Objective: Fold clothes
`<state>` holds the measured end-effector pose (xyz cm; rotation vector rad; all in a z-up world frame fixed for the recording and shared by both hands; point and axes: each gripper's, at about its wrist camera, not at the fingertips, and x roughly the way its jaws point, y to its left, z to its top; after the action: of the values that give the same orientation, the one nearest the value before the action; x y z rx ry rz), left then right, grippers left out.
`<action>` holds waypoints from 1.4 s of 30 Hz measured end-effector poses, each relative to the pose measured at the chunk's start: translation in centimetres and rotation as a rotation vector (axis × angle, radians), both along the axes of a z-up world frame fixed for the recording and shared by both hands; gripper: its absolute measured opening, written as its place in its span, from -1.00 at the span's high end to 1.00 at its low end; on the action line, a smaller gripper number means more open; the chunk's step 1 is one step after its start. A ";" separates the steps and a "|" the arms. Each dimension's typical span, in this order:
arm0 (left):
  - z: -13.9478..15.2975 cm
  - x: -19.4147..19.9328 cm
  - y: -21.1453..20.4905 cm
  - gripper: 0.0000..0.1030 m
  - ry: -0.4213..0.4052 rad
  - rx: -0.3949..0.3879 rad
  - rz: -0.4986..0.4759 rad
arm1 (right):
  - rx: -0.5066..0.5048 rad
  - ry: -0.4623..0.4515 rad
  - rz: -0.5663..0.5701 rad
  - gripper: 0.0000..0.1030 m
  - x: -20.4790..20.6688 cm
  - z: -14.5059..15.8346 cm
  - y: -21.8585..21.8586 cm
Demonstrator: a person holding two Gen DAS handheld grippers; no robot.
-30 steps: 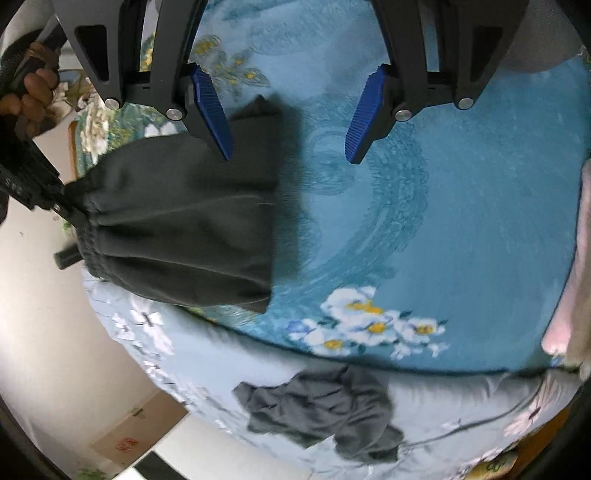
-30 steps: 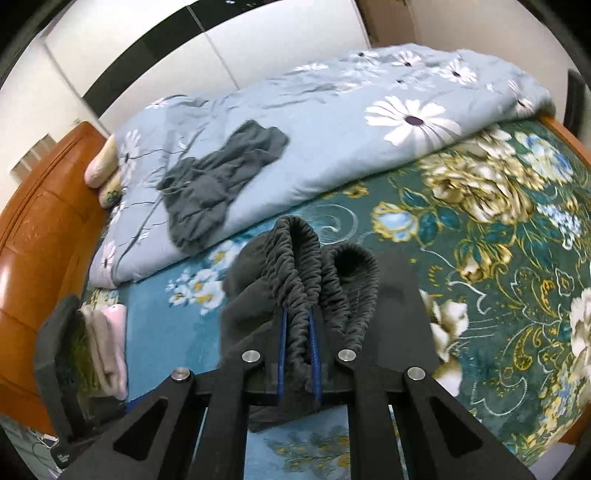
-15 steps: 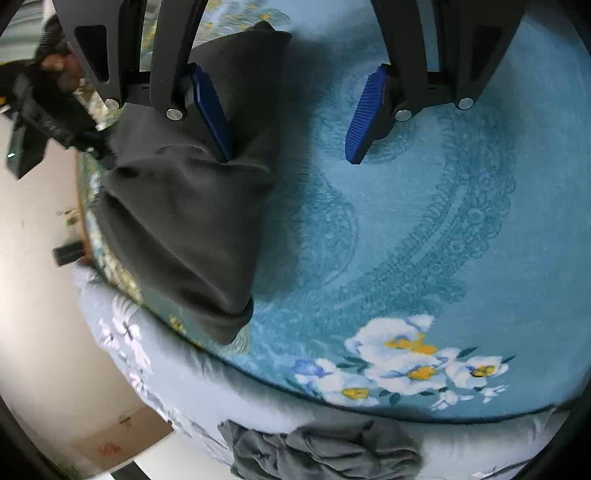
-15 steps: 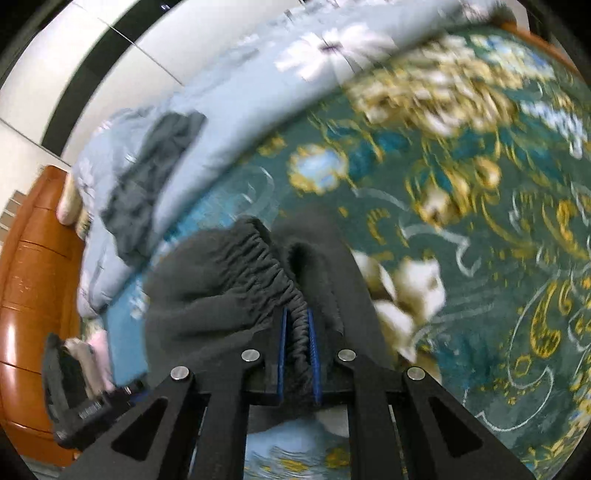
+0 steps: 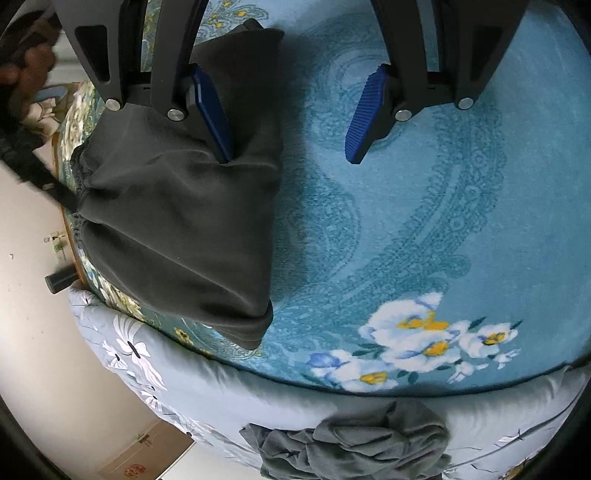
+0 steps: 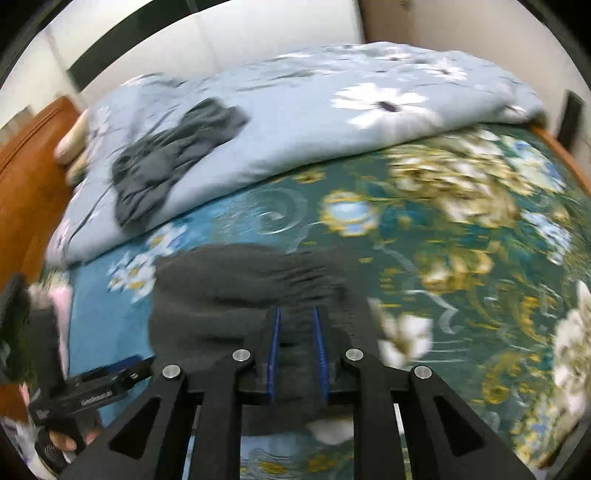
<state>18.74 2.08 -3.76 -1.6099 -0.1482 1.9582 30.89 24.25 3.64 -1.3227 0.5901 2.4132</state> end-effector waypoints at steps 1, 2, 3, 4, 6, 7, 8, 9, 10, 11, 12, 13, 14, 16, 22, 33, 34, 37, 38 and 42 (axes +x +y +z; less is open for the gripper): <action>0.0 -0.1 -0.1 -0.28 -0.007 0.009 0.002 | -0.009 -0.022 0.002 0.66 -0.5 -1.0 -0.1; 0.0 -0.2 -0.2 -0.28 -0.015 0.023 0.006 | -0.024 -0.041 -0.009 0.66 -0.8 -2.1 0.1; 0.1 -0.3 -0.4 -0.28 -0.021 0.042 0.012 | -0.044 -0.046 -0.024 0.66 -0.9 -3.1 0.5; 0.4 -0.5 -0.6 -0.28 -0.022 0.061 0.021 | -0.065 -0.044 -0.040 0.66 -0.9 -3.9 0.9; 1.0 -0.7 -0.9 -0.30 -0.011 0.103 0.037 | -0.108 -0.034 -0.059 0.66 -0.7 -4.2 1.5; 1.2 -0.9 -1.0 -0.30 -0.016 0.129 0.037 | -0.129 -0.028 -0.067 0.66 -0.6 -4.2 1.8; 1.2 -1.1 -1.0 -0.30 -0.029 0.158 0.034 | -0.150 -0.023 -0.076 0.66 -0.5 -4.2 2.1; 1.2 -1.2 -0.9 -0.30 -0.051 0.187 0.031 | -0.156 -0.009 -0.078 0.66 -0.2 -3.8 2.2; 1.0 -1.4 -0.8 -0.30 -0.079 0.216 0.027 | -0.153 0.008 -0.076 0.66 0.1 -3.2 2.1; 0.6 -1.5 -0.6 -0.30 -0.107 0.233 0.022 | -0.150 0.026 -0.073 0.65 0.4 -2.5 2.0; 0.3 -1.6 -0.3 -0.30 -0.124 0.232 0.017 | -0.147 0.043 -0.071 0.49 0.7 -1.9 2.0; 0.1 -1.6 0.1 -0.30 -0.126 0.224 0.013 | -0.141 0.055 -0.089 0.05 1.1 -1.6 2.1; 0.0 -1.5 0.4 -0.30 -0.122 0.213 0.003 | -0.143 0.063 -0.119 -0.20 1.6 -1.7 2.5; -0.2 -1.5 1.0 -0.31 -0.118 0.206 -0.016 | -0.171 0.076 -0.166 -0.55 2.6 -2.4 3.5; -1.3 -2.0 2.0 -0.32 -0.148 0.223 -0.022 | -0.355 0.092 -0.179 -0.72 3.5 -6.6 5.6; -1.7 -2.1 2.7 -0.27 -0.122 0.211 -0.037 | -0.567 0.174 -0.257 -0.81 3.4 -9.9 6.6; -1.3 -1.8 2.8 -0.23 -0.098 0.204 -0.050 | -0.567 0.177 -0.259 -0.68 3.4 -9.5 6.4; -0.1 -1.0 3.1 -0.07 -0.037 0.195 -0.090 | -0.556 0.183 -0.254 -0.33 3.6 -8.2 5.9; 0.2 -0.8 3.1 -0.06 -0.028 0.196 -0.096 | -0.549 0.182 -0.249 -0.29 3.6 -7.7 5.7; 1.1 -0.3 3.3 0.00 0.008 0.198 -0.121 | -0.522 0.184 -0.253 -0.09 4.0 -6.1 4.8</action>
<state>18.45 5.42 -2.71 -1.4489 -0.2285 1.7977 34.88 29.10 -2.48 -1.1141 1.4215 2.2625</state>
